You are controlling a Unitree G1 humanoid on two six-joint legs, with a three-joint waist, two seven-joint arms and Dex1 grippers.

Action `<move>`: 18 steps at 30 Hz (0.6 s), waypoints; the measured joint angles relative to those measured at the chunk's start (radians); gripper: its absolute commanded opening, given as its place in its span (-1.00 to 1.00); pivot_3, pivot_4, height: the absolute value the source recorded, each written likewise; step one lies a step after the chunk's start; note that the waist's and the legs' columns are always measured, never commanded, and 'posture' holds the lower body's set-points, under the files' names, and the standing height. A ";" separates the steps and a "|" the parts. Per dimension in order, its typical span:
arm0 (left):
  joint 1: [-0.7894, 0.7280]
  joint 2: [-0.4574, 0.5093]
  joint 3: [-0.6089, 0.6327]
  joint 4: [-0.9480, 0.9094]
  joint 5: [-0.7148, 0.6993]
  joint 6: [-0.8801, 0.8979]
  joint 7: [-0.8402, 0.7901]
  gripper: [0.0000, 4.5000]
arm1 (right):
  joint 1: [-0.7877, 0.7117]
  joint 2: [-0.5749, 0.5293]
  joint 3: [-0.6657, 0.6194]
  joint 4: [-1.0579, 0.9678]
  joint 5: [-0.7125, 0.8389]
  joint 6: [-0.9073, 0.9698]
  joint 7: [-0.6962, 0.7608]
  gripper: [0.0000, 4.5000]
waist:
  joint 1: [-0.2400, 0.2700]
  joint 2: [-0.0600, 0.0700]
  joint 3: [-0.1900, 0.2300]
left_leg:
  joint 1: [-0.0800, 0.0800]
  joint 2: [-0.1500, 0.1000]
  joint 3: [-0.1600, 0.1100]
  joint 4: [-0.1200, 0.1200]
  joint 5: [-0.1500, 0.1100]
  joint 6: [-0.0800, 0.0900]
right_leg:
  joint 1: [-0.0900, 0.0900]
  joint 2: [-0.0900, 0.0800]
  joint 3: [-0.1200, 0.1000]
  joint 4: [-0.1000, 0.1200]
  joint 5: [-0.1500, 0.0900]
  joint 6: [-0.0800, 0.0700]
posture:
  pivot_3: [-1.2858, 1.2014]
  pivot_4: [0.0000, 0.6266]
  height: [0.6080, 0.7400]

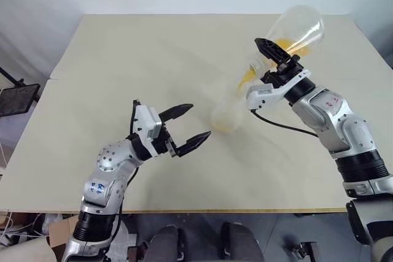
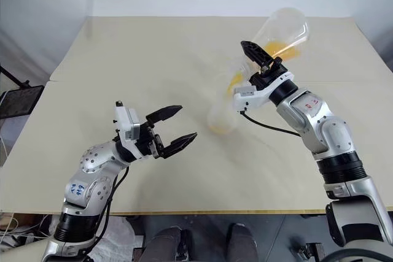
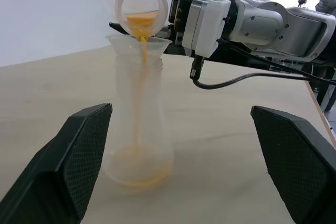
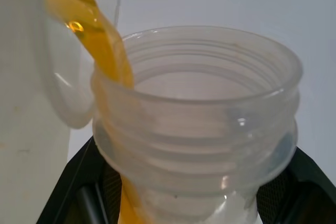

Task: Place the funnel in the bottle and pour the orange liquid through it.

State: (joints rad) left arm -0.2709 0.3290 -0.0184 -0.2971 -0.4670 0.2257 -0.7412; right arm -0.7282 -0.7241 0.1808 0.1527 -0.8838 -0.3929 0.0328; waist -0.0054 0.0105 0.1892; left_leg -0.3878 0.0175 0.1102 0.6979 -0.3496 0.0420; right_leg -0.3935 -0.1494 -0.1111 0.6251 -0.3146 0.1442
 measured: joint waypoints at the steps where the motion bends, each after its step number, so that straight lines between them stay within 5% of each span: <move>1: 0.000 0.000 0.000 0.000 0.000 0.000 0.001 1.00 | 0.000 -0.002 0.000 0.001 0.000 0.000 -0.001 0.18 | 0.000 0.000 0.000 | 0.000 0.000 0.000 0.000 0.000 0.000 | 0.000 0.000 0.000 0.000 0.000 0.000 | 0.03 -0.52 1.00; 18: 0.007 -0.008 -0.001 -0.001 0.000 0.000 0.017 1.00 | -0.026 -0.012 0.008 0.012 -0.028 -0.001 -0.039 0.18 | 0.000 0.000 0.000 | 0.000 0.000 0.000 0.000 0.000 0.000 | 0.000 0.000 0.000 0.000 0.000 0.000 | 0.03 -0.52 1.00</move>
State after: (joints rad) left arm -0.2636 0.3208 -0.0193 -0.2985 -0.4669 0.2256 -0.7244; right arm -0.7538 -0.7363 0.1883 0.1642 -0.9116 -0.3944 -0.0062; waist -0.0058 0.0105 0.1893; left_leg -0.3878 0.0176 0.1103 0.6979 -0.3496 0.0420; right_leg -0.3935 -0.1494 -0.1111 0.6249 -0.3146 0.1442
